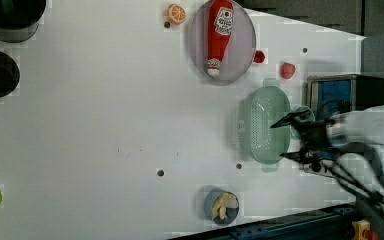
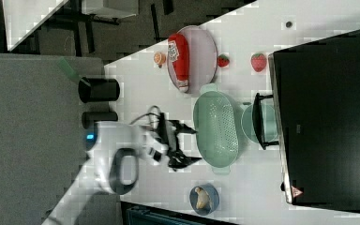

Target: Drag strainer right to left.

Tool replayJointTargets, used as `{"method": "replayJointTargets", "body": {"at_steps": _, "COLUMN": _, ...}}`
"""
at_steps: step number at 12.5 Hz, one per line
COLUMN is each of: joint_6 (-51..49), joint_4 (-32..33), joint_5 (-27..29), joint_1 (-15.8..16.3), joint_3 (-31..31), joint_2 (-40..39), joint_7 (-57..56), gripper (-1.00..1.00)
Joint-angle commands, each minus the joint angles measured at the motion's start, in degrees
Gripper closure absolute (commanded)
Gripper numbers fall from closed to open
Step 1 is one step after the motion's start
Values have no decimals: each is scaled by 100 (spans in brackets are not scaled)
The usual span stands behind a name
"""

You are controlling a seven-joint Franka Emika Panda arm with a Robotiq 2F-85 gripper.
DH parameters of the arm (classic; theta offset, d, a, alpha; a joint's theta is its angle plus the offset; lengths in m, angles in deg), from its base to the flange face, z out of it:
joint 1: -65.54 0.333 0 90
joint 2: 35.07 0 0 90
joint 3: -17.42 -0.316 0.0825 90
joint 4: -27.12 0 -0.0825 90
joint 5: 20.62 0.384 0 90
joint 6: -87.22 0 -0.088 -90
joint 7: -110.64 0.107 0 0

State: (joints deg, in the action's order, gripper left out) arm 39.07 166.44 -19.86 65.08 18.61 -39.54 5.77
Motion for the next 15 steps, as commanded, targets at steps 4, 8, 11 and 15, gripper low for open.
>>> {"method": "replayJointTargets", "body": {"at_steps": 4, "joint_6": 1513, "joint_4": -32, "joint_5": -137, "joint_1": 106, "joint_3": -168, "joint_2": -807, "joint_7": 1230, "gripper": -100}}
{"method": "replayJointTargets", "body": {"at_steps": 8, "joint_6": 1993, "joint_4": -21, "joint_5": -131, "joint_1": 197, "joint_3": -162, "joint_2": -1356, "joint_7": 1242, "gripper": -100}}
{"method": "replayJointTargets", "body": {"at_steps": 11, "joint_6": 2072, "joint_4": -23, "joint_5": -122, "joint_1": 337, "joint_3": -170, "joint_2": -1457, "joint_7": 1524, "gripper": -100}}
{"method": "replayJointTargets", "body": {"at_steps": 15, "joint_6": 2104, "joint_4": -40, "joint_5": -122, "joint_1": 773, "joint_3": -183, "joint_2": -1457, "joint_7": 1972, "gripper": -100}}
